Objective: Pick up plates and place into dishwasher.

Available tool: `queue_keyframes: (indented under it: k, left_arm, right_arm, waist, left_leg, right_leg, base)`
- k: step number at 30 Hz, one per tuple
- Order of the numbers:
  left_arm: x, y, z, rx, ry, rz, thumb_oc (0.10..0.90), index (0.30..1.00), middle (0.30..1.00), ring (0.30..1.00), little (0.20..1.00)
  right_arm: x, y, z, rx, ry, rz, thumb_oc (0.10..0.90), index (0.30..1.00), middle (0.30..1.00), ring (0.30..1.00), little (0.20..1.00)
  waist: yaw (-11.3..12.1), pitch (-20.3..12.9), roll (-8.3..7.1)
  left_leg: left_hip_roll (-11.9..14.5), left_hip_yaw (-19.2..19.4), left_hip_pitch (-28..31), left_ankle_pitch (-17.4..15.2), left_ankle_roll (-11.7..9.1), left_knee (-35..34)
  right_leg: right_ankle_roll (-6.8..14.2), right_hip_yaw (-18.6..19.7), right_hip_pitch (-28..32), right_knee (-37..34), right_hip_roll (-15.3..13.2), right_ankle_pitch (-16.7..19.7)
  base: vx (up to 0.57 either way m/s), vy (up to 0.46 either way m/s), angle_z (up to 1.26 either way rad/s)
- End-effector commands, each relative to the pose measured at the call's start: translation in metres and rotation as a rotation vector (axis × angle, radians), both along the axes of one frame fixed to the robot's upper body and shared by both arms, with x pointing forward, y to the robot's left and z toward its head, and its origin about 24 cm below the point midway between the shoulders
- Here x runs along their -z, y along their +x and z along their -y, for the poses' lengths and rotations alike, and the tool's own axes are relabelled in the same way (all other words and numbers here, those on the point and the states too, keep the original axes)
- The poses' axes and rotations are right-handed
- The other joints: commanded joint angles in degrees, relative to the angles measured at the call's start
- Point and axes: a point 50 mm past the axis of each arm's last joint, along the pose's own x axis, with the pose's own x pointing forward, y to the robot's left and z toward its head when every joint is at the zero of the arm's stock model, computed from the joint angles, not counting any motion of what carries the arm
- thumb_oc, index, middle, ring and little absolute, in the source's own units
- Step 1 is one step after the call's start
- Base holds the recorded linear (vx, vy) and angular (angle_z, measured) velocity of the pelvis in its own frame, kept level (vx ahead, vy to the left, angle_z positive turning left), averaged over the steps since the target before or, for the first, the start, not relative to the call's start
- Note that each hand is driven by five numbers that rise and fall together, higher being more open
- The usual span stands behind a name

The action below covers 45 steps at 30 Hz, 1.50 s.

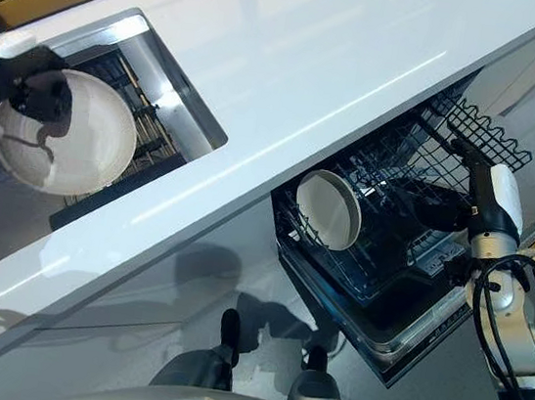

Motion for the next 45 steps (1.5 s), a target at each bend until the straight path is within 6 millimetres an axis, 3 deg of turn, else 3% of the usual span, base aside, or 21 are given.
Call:
queue_keyframes:
  k: [1,9,20,23,26,33,45]
  left_arm:
    - [-0.099,-0.023,0.001,0.017,0.032,0.514,0.1,0.3,0.3,0.3,0.2]
    - [-0.142,-0.051,0.024,0.171,0.008,0.983,0.1,0.3,0.3,0.3,0.2]
    - [-0.151,-0.072,0.039,0.313,-0.16,1.293,0.1,0.3,0.3,0.3,0.2]
    - [-0.145,-0.068,0.048,0.383,-0.277,1.317,0.1,0.3,0.3,0.3,0.2]
    - [-0.139,-0.06,0.055,0.426,-0.363,1.311,0.1,0.3,0.3,0.3,0.2]
    - [-0.121,-0.044,0.083,0.562,-0.542,1.28,0.1,0.3,0.3,0.3,0.2]
    - [-0.077,-0.016,0.118,0.685,-0.717,1.175,0.1,0.3,0.3,0.3,0.2]
  right_arm:
    - [-0.053,-0.001,-0.014,-0.118,0.016,0.276,0.8,0.9,0.9,0.9,0.9]
    - [-0.06,-0.004,-0.023,-0.251,0.281,0.389,0.8,0.9,0.9,0.9,0.9]
    - [-0.081,-0.007,-0.029,-0.382,0.493,0.516,0.8,0.9,0.9,0.9,0.9]
    - [-0.088,-0.005,-0.034,-0.416,0.528,0.563,0.8,0.9,0.9,0.9,0.9]
    - [-0.098,-0.006,-0.037,-0.39,0.435,0.659,0.8,0.9,0.9,0.9,0.9]
    - [-0.121,-0.007,-0.061,-0.581,0.525,0.767,0.8,0.9,0.9,0.9,0.9]
    - [-0.107,0.016,-0.105,-0.843,0.772,0.584,0.8,0.9,0.9,0.9,0.9]
  waist:
    - [-0.55,-8.33,-0.09]
    - [-0.81,-9.42,-0.11]
    - [-0.99,-11.34,-0.17]
    - [-1.35,-11.61,-0.35]
    - [-1.8,-11.97,-0.32]
    - [-2.51,-12.26,-0.46]
    - [-2.76,-13.43,-0.54]
  left_leg:
    - [-2.54,1.35,5.61,-9.74,-0.4,0.09]
    - [-2.56,1.32,5.76,-9.51,-0.66,0.09]
    - [-2.03,1.7,6.82,-10.47,-1.04,0.09]
    - [-1.9,1.95,6.8,-9.93,-0.95,0.09]
    - [-1.86,1.86,7.38,-10.65,-0.86,0.09]
    - [-1.78,2.23,7.8,-10.28,-0.59,0.09]
    - [-1.24,2.1,7.73,-9.75,-0.77,0.09]
  right_leg:
    - [3.04,-0.05,-5.24,0.42,1.7,5.56]
    - [2.57,0.34,-5.18,0.33,1.75,5.73]
    - [2.02,0.33,-4.13,0.31,2.1,4.44]
    - [1.54,0.38,-4.33,0.57,2.28,4.7]
    - [1.39,0.8,-3.93,0.53,2.57,4.04]
    - [0.81,1.83,-3.97,0.75,3.1,4.3]
    - [0.42,2.36,-4.27,0.84,3.42,4.64]
  base:
    - [0.0,0.0,0.0]
    - [-0.01,0.001,0.0]
    - [0.0,0.0,0.0]
    - [-0.06,0.001,-0.02]
    - [0.0,0.012,-0.04]
    - [-0.02,0.007,-0.07]
    - [0.0,0.0,-0.08]
